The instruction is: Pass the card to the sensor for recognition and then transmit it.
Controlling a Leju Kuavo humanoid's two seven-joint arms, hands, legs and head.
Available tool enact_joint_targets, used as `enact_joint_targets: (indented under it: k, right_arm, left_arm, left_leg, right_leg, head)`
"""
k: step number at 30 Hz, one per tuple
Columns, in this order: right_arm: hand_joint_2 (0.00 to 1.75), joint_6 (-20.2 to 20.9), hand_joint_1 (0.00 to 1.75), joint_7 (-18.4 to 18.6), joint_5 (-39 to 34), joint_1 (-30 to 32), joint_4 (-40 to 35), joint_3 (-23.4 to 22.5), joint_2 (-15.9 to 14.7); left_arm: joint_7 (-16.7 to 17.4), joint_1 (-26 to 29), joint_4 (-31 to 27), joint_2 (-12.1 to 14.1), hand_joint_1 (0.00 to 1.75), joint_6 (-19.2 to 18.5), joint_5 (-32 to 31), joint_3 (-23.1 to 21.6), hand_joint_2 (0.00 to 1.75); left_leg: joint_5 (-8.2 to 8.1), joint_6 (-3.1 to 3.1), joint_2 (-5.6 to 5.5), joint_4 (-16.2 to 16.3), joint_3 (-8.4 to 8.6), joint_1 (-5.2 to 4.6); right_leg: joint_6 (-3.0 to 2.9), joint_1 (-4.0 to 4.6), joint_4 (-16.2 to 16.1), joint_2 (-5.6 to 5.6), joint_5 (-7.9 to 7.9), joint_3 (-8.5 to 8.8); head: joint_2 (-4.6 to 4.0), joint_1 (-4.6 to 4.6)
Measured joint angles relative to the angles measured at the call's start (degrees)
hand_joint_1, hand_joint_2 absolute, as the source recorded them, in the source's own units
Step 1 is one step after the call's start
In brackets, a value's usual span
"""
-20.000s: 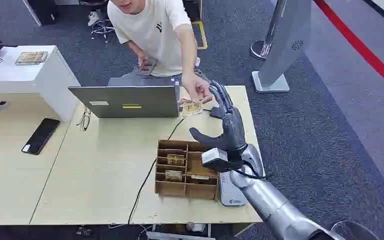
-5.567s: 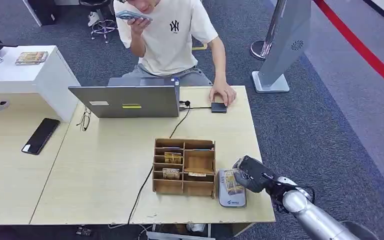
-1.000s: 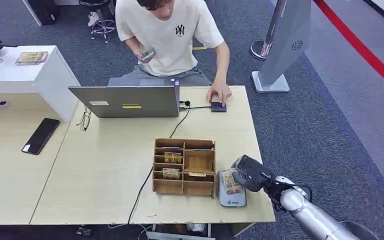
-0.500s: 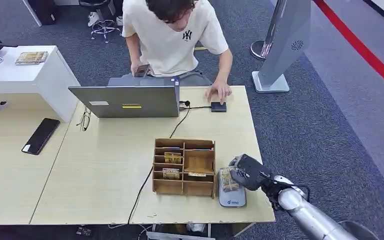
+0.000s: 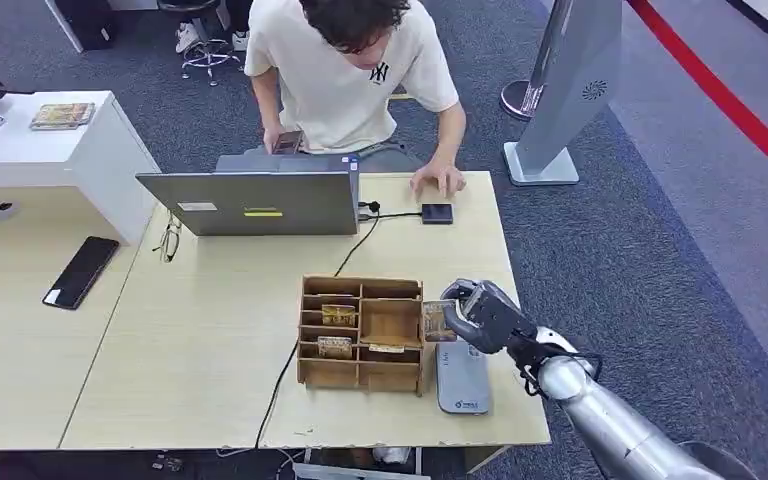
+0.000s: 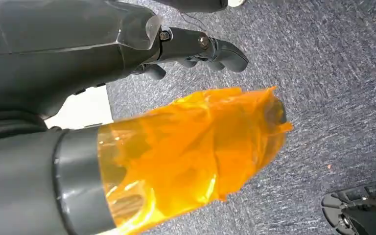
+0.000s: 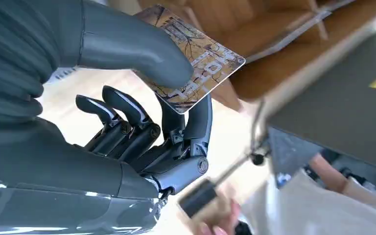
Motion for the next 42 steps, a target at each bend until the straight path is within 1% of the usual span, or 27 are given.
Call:
enact_joint_targets:
  k: [8, 19, 26, 31, 37, 39, 42]
  right_arm:
    - [1.75, -3.19, 1.75, -3.41, 2.12, -2.16, -2.75, -0.7, 1.75]
    - [1.75, -3.65, 1.75, -4.57, 2.78, -3.06, -4.06, -0.94, 3.21]
    - [1.75, -3.21, 1.75, -6.43, 2.6, -5.54, -4.2, -0.74, 5.2]
    - [1.75, -2.12, 1.75, -7.67, 2.64, -9.35, -3.12, 0.04, 7.67]
    - [1.75, -0.83, 1.75, -8.96, 2.43, -14.71, 0.62, 1.07, 11.56]
    - [1.75, -1.33, 1.75, -9.57, 3.08, -16.19, 1.75, 1.44, 12.7]
    - [1.75, -3.49, 1.75, -10.18, 4.98, -18.37, 3.21, 2.12, 14.44]
  left_arm:
    - [-0.55, -0.06, 0.0, 0.0, 0.0, 0.37, -0.17, 0.0, 0.0]
    - [-0.7, -0.13, 0.0, 0.0, 0.0, 0.48, -0.35, 0.0, 0.0]
    - [-0.74, -0.47, 0.0, 0.0, 0.0, 0.42, -1.25, -0.11, 0.0]
    - [-0.52, -1.11, 0.0, 0.0, 0.0, 0.11, -2.32, -0.65, 0.0]
    - [0.11, -1.81, 0.0, 0.0, 0.0, -0.42, -3.5, -1.73, 0.0]
    - [0.22, -1.95, 0.0, 0.0, 0.0, -0.48, -3.96, -2.01, 0.0]
    - [0.37, -2.23, 0.0, 0.0, 0.0, -0.57, -4.41, -2.49, 0.0]
  left_leg:
    - [0.01, 0.0, -0.01, 0.0, 0.0, 0.0]
    - [0.01, 0.01, -0.02, 0.0, -0.02, 0.0]
    - [0.03, -0.01, -0.01, 0.0, -0.01, 0.01]
    - [0.06, -0.03, 0.0, 0.0, 0.0, 0.01]
    - [0.06, -0.03, 0.0, 0.0, -0.01, 0.01]
    - [0.06, -0.03, 0.0, 0.0, -0.01, 0.01]
    - [0.06, -0.03, 0.0, 0.0, 0.0, 0.01]
  right_leg:
    - [0.0, 0.0, 0.0, -0.01, 0.0, 0.0]
    - [0.0, 0.0, 0.0, -0.03, 0.0, 0.01]
    - [0.0, 0.01, 0.01, -0.02, 0.0, 0.0]
    - [-0.01, 0.01, 0.03, -0.01, 0.01, 0.0]
    - [-0.01, 0.0, 0.04, -0.01, 0.01, 0.0]
    - [-0.01, 0.0, 0.04, 0.0, 0.01, 0.0]
    - [-0.01, 0.01, 0.04, -0.01, 0.01, -0.01]
  head:
    - [0.0, 0.0]
    - [0.0, 0.02]
    - [0.0, 0.02]
    - [0.0, 0.02]
    - [0.0, 0.02]
    - [0.0, 0.02]
    - [0.0, 0.02]
